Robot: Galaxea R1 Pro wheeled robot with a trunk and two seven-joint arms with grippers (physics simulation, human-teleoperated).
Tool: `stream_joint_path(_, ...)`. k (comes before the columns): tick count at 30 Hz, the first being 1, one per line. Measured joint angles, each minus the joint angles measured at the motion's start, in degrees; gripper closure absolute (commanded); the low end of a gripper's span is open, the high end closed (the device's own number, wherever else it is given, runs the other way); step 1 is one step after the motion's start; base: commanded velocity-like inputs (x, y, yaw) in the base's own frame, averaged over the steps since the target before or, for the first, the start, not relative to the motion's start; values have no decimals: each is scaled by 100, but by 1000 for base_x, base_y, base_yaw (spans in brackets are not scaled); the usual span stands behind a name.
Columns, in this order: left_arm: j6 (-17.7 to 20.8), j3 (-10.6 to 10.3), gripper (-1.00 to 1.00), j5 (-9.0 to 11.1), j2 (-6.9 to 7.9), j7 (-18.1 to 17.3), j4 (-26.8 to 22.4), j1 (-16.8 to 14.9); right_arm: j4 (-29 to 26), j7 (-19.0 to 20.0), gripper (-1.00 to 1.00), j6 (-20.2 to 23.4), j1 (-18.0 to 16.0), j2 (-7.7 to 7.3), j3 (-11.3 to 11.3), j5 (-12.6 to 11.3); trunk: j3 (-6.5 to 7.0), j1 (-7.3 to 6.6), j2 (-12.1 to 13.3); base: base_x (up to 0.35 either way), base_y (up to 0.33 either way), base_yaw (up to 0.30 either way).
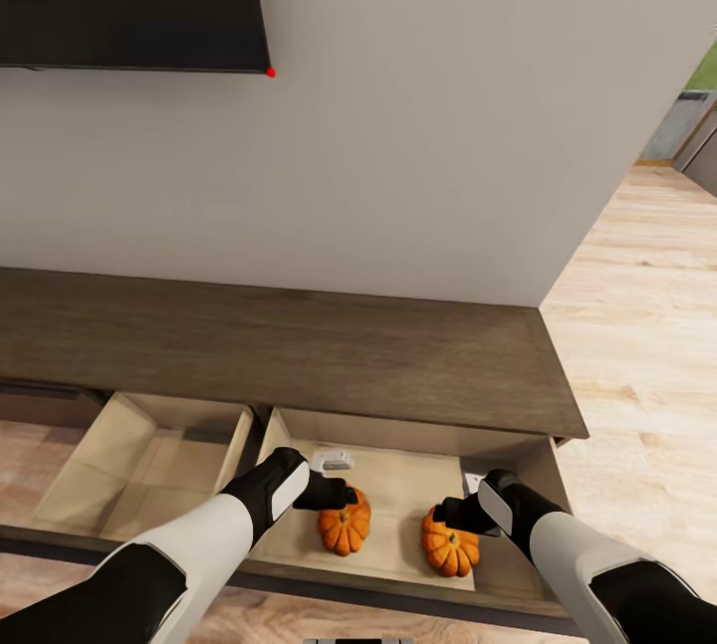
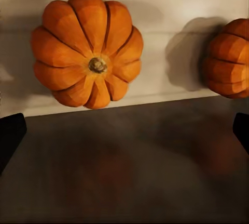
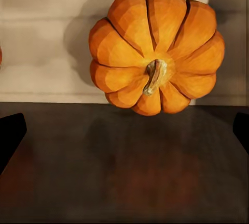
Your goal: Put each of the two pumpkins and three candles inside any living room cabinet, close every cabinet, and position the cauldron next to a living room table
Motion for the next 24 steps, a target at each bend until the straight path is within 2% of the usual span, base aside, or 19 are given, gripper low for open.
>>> stream_joint_path(6,16,-1,-100,-1,0,3,19,0,7,-16,-100,24,1,1,3,2,108,-132,241,0,0,0)
stream_joint_path(12,355,-6,-100,-10,0,11,20,0,8,-14,-100,28,0,1,12,3,215,-264,481,0,0,0)
stream_joint_path(24,424,-6,-100,-10,0,8,20,0,-1,-10,-100,28,1,1,7,2,432,-527,963,0,0,0)
